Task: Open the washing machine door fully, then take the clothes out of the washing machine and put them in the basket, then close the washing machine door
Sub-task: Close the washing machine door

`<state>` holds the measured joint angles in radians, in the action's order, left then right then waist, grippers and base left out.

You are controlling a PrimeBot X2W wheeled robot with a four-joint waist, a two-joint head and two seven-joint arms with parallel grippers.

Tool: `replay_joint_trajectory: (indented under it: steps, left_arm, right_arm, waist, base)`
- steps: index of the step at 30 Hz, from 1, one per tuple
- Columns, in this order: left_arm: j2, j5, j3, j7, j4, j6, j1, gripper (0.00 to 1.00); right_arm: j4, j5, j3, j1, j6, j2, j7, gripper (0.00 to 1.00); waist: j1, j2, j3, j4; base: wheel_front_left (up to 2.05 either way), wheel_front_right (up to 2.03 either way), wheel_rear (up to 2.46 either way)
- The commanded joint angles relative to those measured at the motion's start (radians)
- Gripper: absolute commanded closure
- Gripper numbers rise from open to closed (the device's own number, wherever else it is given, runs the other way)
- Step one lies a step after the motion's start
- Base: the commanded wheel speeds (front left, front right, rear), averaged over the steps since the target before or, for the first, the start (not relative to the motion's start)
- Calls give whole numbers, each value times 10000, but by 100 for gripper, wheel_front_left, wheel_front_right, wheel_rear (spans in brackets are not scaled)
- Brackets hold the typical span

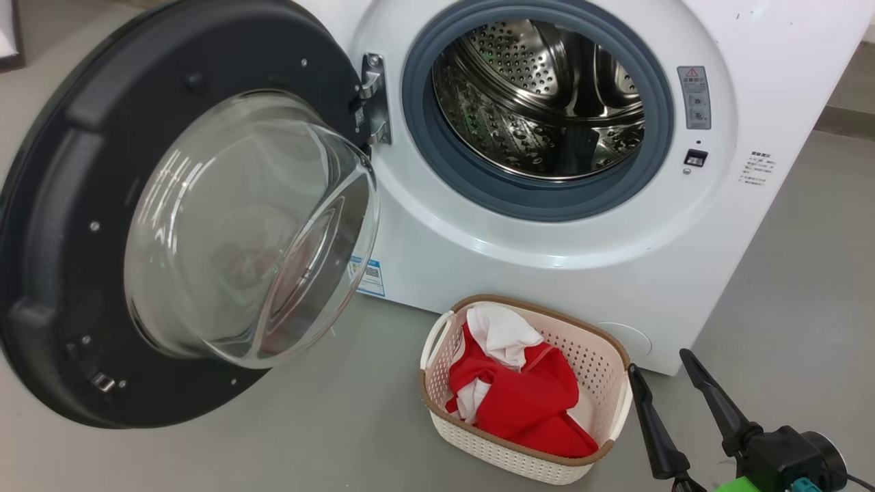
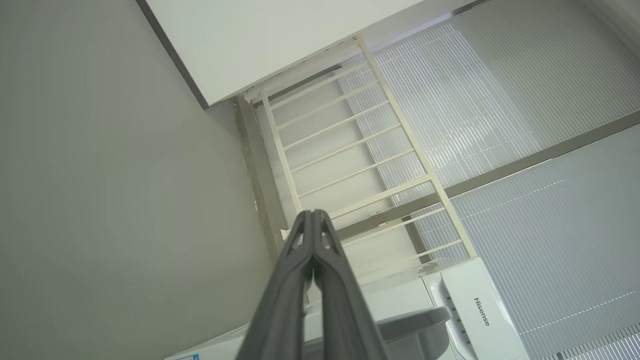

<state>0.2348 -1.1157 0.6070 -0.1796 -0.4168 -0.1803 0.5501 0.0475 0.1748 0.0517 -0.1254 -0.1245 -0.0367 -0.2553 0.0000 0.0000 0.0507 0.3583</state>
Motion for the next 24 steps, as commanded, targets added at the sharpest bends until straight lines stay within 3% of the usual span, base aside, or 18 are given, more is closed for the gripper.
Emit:
replay_joint_trajectory:
  steps: [1,11,24]
  left_arm:
    - [776,-211,131,-493,-206,-196,555,100]
    - [1708,-527,-460,-2511,-1919,-498,1315,100]
    - [1499,-581,-1162,-3596,-2211,-107,1228,100]
  right_arm:
    - [-231,-67,299,205,-62,-135,-65,0]
    - [-188,-175,347,311,-62,-135,-65,0]
    - [-198,-153,284,327,-62,-135,-65,0]
  waist:
    - [0,0,-35,-63]
    - [0,0,-177,-318]
    - [0,0,-193,-292]
  base:
    - [0,0,0]
    - [0,0,0]
    - [0,0,0]
